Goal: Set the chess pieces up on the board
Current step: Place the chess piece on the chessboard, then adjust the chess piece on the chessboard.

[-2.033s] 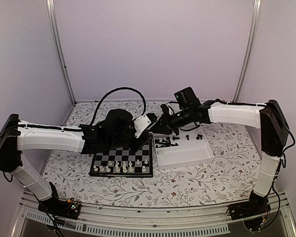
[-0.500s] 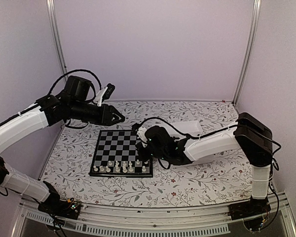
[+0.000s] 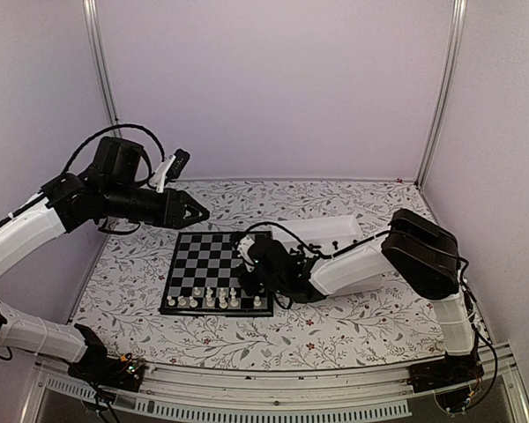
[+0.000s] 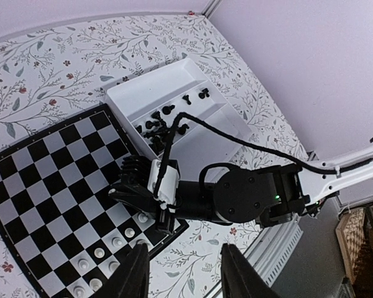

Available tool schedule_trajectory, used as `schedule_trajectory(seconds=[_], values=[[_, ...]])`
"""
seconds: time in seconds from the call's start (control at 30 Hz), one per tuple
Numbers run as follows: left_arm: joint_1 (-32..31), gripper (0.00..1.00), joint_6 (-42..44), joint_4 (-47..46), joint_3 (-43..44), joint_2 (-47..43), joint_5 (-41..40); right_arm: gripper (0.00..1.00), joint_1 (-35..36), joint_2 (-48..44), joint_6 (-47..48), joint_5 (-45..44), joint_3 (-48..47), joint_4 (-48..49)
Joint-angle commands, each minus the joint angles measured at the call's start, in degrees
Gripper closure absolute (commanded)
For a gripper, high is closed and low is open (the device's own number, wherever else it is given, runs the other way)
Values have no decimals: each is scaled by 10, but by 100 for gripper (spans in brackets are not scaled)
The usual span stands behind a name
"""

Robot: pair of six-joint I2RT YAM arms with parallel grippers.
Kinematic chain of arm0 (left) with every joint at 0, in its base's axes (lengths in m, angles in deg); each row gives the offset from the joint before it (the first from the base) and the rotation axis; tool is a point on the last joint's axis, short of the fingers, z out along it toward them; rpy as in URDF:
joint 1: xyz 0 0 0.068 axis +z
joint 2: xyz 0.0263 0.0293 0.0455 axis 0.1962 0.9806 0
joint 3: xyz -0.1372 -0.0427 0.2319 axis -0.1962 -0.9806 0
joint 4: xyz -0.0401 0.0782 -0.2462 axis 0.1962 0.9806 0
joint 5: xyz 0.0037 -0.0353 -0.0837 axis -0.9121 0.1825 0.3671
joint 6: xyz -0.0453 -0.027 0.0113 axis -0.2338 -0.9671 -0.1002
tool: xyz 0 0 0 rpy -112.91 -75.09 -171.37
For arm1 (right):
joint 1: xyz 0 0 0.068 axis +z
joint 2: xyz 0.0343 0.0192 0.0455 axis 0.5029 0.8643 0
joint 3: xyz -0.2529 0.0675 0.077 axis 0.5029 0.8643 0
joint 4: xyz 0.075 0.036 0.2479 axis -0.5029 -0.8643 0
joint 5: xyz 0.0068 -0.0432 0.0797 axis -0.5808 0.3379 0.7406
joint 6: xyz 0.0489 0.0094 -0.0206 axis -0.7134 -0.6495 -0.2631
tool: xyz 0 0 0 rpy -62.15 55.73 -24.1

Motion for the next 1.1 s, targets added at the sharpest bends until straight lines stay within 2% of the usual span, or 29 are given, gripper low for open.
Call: schedule_trajectory(seconds=[0.0, 0.13, 0.37, 0.67, 0.83, 1.07], values=[[8, 58, -8, 8, -19, -16, 0, 82, 0, 9, -18, 7, -14, -1], [8, 58, -19, 1, -21, -21, 2, 73, 0, -16, -22, 8, -10, -21], [8, 58, -24, -15, -28, -19, -12, 64, 0, -132, -11, 4, -18, -95], [8, 58, -15, -16, -84, 4, -25, 64, 0, -254, -19, -10, -42, -236], [4, 62, 19, -1, -78, 63, 5, 63, -1, -333, -48, 26, 4, -293], [-56, 68, 120, 20, -46, 152, 10, 63, -2, -426, -131, 72, 113, -334]])
